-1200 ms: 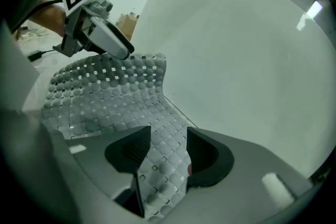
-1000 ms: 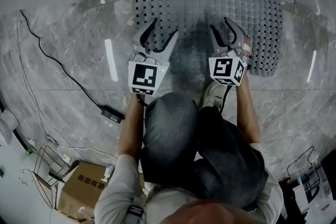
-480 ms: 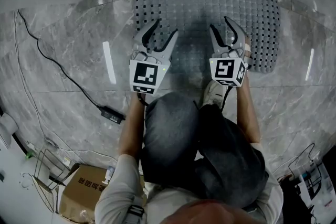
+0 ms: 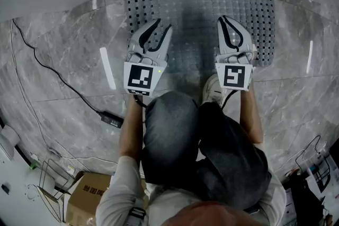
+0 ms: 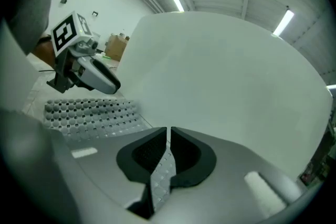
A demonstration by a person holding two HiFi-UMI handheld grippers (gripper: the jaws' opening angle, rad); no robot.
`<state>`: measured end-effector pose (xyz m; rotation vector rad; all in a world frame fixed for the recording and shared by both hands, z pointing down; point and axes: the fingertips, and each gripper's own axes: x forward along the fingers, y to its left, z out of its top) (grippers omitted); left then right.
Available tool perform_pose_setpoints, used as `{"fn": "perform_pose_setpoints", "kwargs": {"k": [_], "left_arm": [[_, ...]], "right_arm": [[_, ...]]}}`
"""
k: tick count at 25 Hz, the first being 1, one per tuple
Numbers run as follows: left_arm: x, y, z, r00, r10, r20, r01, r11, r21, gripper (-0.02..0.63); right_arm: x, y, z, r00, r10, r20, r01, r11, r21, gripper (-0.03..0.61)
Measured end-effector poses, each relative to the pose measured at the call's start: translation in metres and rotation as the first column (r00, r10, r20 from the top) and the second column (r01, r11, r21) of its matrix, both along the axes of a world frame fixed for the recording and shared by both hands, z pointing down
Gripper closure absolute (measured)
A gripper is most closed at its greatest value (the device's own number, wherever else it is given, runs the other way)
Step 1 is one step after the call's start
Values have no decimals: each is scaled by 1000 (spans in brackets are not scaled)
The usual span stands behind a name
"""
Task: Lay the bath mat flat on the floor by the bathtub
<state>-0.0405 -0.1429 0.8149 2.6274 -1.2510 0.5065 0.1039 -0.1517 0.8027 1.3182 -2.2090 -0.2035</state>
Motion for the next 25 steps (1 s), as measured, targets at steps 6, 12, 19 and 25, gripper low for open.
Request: {"fn": "perform_pose_setpoints", "kwargs": {"k": [6, 12, 19, 25], "left_arm": [[9, 0, -13, 1000, 19, -14, -18, 999, 35, 566], [15, 2, -11, 999, 10, -38, -9, 1000, 18, 614], [24, 7, -11, 998, 38, -44, -37, 999, 16, 614], [24, 9, -10, 998, 36, -48, -36, 999, 7, 614]], "right_arm": [[16, 11, -20, 996, 36, 76, -36, 999, -7, 577], [22, 24, -20, 989, 42, 145, -38, 999, -30, 577], [28, 35, -11, 985, 65, 161, -53, 995, -80, 578], [28, 35, -10, 985, 57, 162, -45, 996, -79, 578]]}}
